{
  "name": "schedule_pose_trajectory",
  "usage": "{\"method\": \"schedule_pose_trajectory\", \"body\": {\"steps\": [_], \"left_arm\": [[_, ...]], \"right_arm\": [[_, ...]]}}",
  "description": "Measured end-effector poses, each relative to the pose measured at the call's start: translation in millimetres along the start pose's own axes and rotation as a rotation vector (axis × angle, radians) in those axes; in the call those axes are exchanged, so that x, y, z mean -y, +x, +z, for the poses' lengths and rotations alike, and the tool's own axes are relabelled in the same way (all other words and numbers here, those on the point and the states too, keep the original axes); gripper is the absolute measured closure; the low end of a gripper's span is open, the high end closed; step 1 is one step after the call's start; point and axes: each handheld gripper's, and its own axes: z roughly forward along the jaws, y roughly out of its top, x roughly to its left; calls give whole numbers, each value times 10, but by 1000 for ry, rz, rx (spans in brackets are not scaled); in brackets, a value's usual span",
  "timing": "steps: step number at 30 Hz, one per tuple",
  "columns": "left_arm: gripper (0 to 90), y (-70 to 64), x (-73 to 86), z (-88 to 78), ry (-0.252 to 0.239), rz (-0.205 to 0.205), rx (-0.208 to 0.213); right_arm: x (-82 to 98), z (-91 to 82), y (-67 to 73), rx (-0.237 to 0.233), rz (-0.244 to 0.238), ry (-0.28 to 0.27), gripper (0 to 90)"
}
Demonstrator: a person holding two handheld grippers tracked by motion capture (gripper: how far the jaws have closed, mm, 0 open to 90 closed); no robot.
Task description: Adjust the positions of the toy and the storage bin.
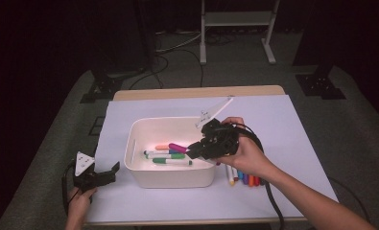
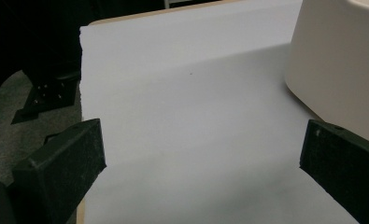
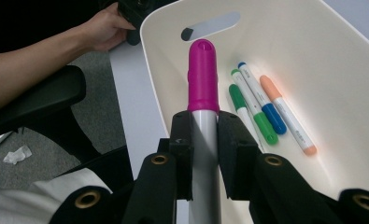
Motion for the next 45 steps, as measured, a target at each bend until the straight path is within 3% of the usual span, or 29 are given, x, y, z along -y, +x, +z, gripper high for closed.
{"method": "schedule_pose_trajectory", "body": {"steps": [18, 33, 45], "left_arm": [[0, 4, 0, -3, 0, -2, 3], [0, 7, 0, -5, -2, -6, 7], [0, 10, 1, -6, -4, -7, 8]], "right_arm": [[-314, 573, 5, -95, -56, 54, 759], [-374, 1041, -101, -129, -93, 123, 759], [-370, 1267, -139, -143, -96, 186, 759]]}}
